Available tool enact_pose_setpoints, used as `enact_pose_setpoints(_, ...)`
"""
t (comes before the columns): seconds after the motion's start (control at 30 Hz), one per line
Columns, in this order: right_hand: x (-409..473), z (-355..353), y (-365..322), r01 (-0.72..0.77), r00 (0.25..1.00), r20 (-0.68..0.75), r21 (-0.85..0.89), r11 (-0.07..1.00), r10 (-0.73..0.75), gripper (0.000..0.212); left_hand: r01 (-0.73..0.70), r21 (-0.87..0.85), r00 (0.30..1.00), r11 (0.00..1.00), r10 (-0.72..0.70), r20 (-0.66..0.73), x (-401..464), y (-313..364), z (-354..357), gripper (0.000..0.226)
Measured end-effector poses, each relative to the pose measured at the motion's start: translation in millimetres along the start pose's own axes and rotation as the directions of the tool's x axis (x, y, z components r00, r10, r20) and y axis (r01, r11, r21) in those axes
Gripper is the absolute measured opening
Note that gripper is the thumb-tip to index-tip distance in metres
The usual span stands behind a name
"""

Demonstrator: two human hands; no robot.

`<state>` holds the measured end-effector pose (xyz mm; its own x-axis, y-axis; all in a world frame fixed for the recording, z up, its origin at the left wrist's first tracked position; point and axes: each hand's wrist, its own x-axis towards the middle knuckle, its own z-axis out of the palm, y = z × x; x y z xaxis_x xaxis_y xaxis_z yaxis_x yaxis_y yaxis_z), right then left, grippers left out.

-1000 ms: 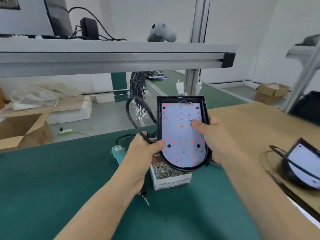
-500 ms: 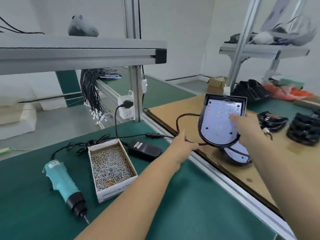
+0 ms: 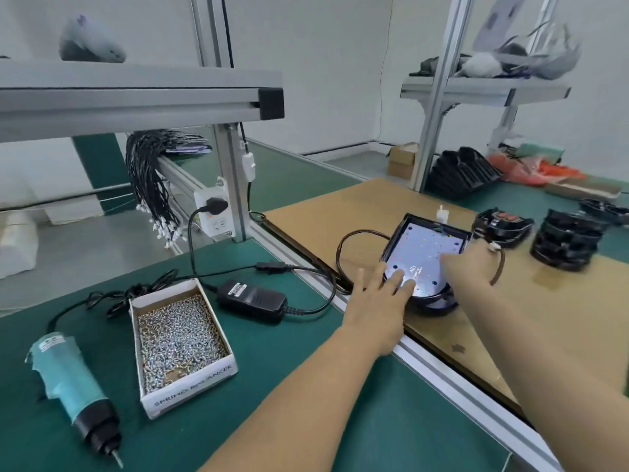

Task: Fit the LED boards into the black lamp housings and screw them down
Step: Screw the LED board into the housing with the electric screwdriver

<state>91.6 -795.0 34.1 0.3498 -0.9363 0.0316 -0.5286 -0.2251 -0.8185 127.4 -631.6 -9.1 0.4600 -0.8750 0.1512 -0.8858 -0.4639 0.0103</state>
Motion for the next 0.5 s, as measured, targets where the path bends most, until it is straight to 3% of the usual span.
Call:
enact_pose_setpoints(0.07,-3.1,1.4,8.1,0.092,0.994,-0.044,-0.099,0.991,-0.096,0.054,-0.005,0.047,1.0,0.999,0.004,0.023,4.3,-2.2,-0.1,0.06)
enact_pose_setpoints(0.1,-4.3,1.8,13.7,0.157,0.985,-0.037,-0.2,0.967,-0.167,0.056,-0.008,0.063,1.0,0.998,0.007,0.026,6.4,-3.3,0.7,0.059)
enact_pose_setpoints(0.17,0.5,6.0,22.8,0.278,0.959,0.063,-0.398,0.874,-0.277,0.038,-0.022,0.077,0.999,0.997,0.019,0.041,9.2,-4.2,0.9,0.059)
enact_pose_setpoints(0.23,1.4,5.3,24.8,0.315,0.949,0.149,-0.486,0.815,-0.278,0.028,-0.038,0.08,0.998,0.996,0.034,0.048,11.2,-5.1,0.9,0.058)
enact_pose_setpoints(0.33,5.6,2.4,21.2,0.346,0.938,0.201,-0.604,0.718,-0.283,0.03,-0.021,0.098,0.999,0.995,0.018,0.037,13.0,-6.9,0.9,0.058)
enact_pose_setpoints(0.5,13.7,0.5,17.8,0.362,0.932,0.235,-0.67,0.648,-0.277,0.036,-0.029,0.062,0.996,0.998,0.034,-0.08,-1.6,-8.6,-5.1,0.066)
